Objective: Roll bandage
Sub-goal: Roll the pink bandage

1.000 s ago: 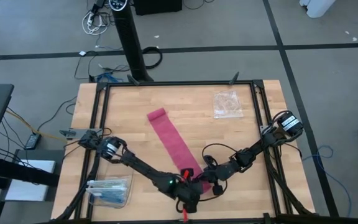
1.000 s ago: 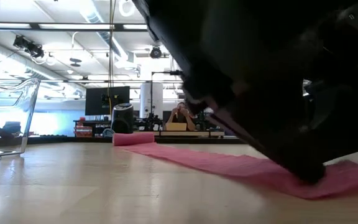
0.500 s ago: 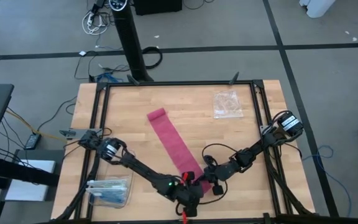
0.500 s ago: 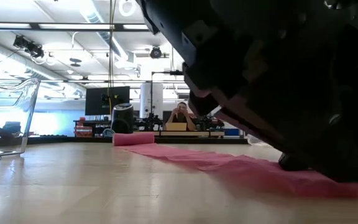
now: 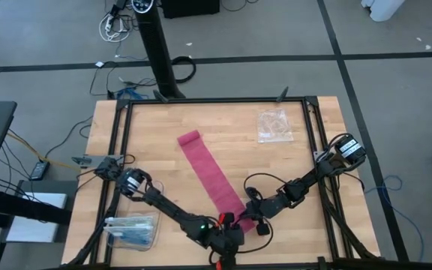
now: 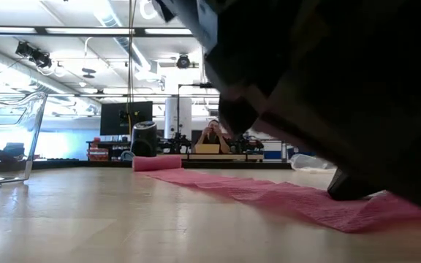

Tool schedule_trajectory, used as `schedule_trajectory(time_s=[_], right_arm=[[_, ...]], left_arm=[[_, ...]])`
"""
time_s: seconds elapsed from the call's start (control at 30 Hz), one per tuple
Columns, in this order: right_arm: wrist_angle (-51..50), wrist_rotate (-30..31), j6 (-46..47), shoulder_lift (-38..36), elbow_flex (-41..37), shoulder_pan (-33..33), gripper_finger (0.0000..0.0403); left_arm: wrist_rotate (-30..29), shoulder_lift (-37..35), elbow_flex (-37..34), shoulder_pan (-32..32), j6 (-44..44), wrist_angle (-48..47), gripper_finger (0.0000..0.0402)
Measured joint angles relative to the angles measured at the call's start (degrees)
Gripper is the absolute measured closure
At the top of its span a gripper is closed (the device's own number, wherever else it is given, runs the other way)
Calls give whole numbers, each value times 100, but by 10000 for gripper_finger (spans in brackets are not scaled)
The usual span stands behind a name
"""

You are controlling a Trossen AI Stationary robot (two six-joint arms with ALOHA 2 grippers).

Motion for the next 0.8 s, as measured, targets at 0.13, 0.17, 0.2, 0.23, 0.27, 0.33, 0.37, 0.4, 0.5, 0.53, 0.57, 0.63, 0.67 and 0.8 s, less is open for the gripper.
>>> schedule_trajectory(time_s=[0.13,0.17,0.2,0.23,0.27,0.33,0.37,0.4,0.5,0.53,0.57,0.63,0.67,0.8], right_arm=[[0,4,2,0,0,0,403],[0,3,1,0,0,0,403],[0,9,2,0,0,0,403],[0,9,2,0,0,0,403],[0,9,2,0,0,0,403],[-1,13,2,0,0,0,403],[0,15,2,0,0,2,403],[-1,15,2,0,0,7,403],[0,17,1,0,0,9,403],[1,17,-5,0,0,9,403],[0,17,-11,0,0,9,403],[0,20,-7,0,0,9,403],[0,18,-7,0,0,11,403],[0,19,-7,0,0,11,403]], left_arm=[[-497,-86,237,-46,189,-192,395],[-626,-124,259,-51,240,-309,395],[-689,-143,269,-49,251,-390,394],[-678,-146,273,-39,252,-445,392],[-590,-139,271,-21,250,-526,389],[-274,-114,258,38,228,-657,380],[-193,-114,248,66,194,-710,375],[-174,-115,235,90,166,-718,369],[-142,-118,223,146,177,-783,346],[-90,-118,216,171,196,-797,337],[-29,-118,216,189,219,-808,328],[198,-101,216,244,258,-786,309],[242,-92,218,250,290,-779,301],[248,-63,216,263,446,-818,279]])
